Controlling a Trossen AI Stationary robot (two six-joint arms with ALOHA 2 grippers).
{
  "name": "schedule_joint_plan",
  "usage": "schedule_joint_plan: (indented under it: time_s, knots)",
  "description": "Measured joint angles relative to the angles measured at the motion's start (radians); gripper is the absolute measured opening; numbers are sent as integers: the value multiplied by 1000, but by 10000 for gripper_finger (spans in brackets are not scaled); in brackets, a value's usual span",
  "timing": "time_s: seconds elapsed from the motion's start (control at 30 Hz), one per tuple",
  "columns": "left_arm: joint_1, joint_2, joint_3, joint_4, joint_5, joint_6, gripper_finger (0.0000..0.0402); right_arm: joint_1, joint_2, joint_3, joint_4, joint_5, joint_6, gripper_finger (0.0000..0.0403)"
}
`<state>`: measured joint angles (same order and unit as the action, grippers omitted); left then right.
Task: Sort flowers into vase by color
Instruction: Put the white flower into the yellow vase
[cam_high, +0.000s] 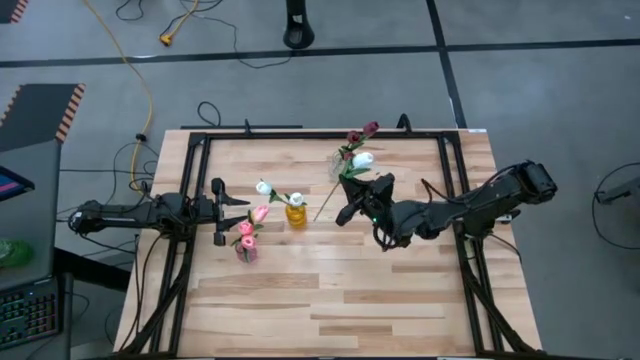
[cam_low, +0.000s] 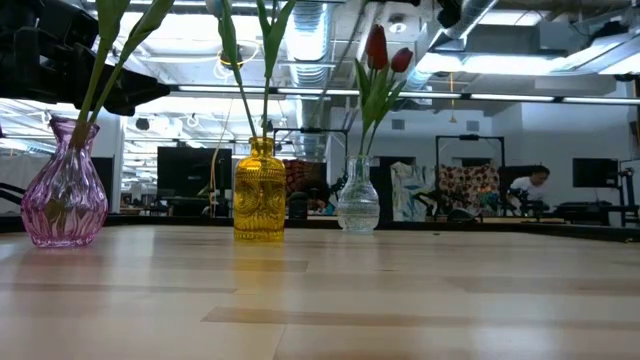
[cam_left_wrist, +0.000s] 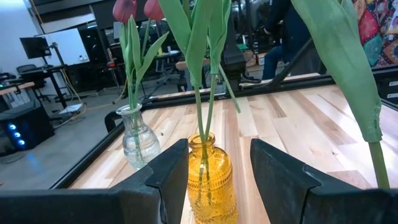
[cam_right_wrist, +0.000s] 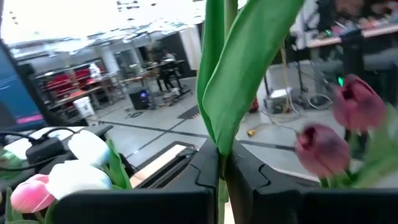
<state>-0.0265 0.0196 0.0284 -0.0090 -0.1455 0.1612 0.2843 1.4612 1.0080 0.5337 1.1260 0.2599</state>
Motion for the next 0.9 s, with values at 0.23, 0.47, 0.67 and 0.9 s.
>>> schedule_joint_plan:
  time_s: [0.23,0.47,0.67,0.9]
  knots:
    - [0,0,0,0,0,0,161,-70,0,0,49,-147,-114,42]
    - [0,0,0,0,0,0,161,-146,0,0,53,-322,-157,42]
    - [0,0,0,0,0,0,161,-172,0,0,98,-461,-302,43]
    - [0,0,0,0,0,0,161,-219,8,0,112,-611,-338,43]
